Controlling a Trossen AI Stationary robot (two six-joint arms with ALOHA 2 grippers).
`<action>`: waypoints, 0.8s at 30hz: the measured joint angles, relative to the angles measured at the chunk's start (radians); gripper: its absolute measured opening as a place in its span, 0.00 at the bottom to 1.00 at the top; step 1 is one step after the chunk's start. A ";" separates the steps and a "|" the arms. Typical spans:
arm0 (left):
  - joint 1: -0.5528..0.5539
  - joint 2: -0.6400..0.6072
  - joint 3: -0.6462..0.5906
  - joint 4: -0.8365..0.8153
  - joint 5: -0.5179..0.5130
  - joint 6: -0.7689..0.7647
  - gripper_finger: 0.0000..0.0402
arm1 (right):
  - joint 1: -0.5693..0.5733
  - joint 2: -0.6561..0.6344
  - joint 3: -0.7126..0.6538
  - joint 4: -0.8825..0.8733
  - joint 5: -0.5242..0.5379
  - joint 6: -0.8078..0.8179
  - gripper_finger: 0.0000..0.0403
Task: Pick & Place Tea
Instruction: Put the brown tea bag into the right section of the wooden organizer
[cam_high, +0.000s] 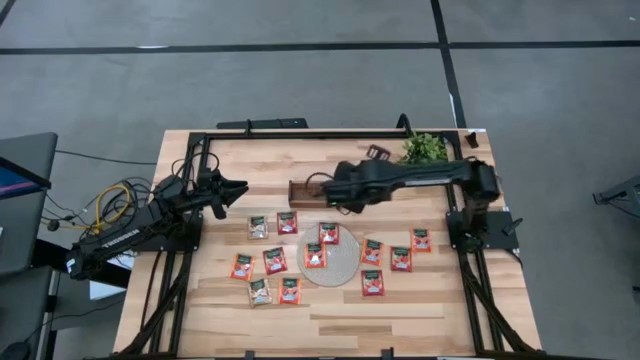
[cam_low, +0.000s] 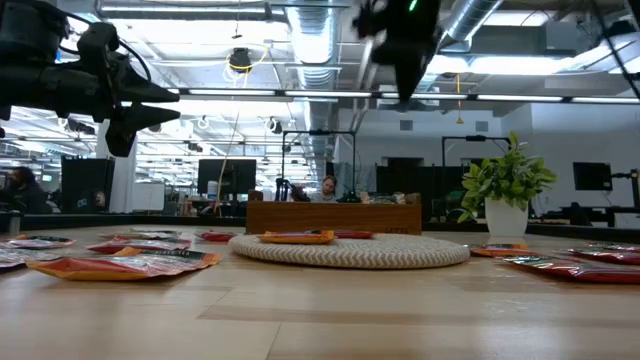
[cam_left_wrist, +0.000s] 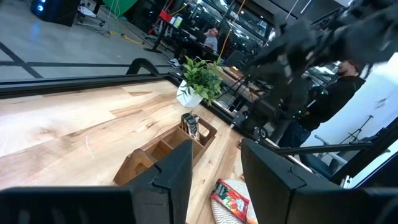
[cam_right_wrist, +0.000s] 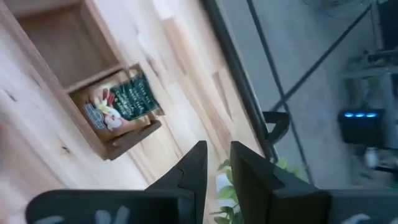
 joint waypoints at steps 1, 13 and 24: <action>0.000 0.000 0.000 0.002 0.000 0.000 0.32 | 0.004 -0.032 0.000 -0.012 0.000 0.018 0.16; 0.000 0.000 0.055 -0.007 0.000 0.030 0.32 | 0.043 -0.554 -0.440 0.129 -0.029 0.295 0.16; -0.001 0.211 0.185 -0.097 0.000 0.041 0.32 | 0.152 -0.984 -0.910 0.703 -0.076 0.320 0.16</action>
